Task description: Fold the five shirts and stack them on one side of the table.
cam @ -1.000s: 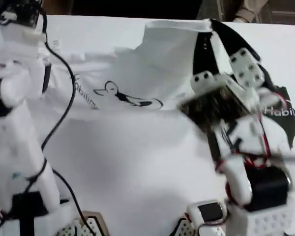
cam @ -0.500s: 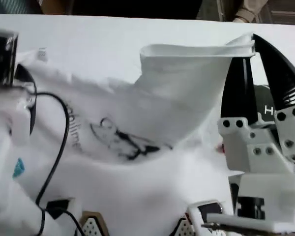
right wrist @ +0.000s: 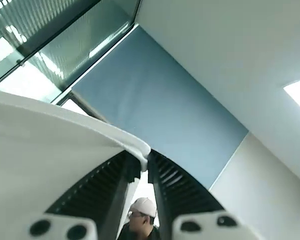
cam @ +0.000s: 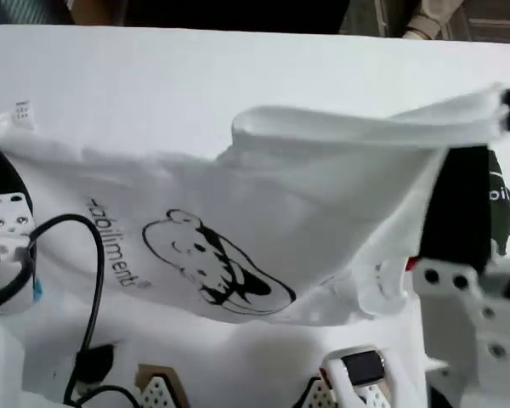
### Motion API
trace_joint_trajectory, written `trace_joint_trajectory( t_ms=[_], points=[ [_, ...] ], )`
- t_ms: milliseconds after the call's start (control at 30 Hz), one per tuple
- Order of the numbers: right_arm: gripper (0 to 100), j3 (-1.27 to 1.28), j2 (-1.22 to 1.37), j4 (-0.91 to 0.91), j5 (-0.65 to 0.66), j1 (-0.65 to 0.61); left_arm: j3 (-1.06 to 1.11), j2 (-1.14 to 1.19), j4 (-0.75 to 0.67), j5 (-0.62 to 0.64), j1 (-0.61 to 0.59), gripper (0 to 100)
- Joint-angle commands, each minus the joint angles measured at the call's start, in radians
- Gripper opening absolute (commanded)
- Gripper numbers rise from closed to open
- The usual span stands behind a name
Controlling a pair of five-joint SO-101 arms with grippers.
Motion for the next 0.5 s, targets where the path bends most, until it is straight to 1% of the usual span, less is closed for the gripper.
trace_joint_trajectory(
  t_ms=[0, 100, 333, 433, 467],
  points=[
    [2.1, -0.054, 0.007, -0.002, -0.002, -0.005, 0.005, 0.003, 0.008, -0.008, -0.009, 2],
    [2.1, -0.058, 0.004, -0.004, -0.002, -0.005, 0.018, 0.006, 0.008, -0.008, -0.009, 2],
    [2.1, -0.071, -0.005, 0.005, -0.002, -0.007, 0.119, -0.008, 0.003, -0.006, -0.008, 2],
    [2.1, -0.115, -0.019, 0.039, -0.002, -0.013, 0.147, -0.055, -0.002, -0.005, -0.009, 2],
    [2.1, -0.132, -0.025, 0.051, -0.002, -0.033, 0.160, -0.081, -0.005, -0.005, -0.006, 2]
  ],
)
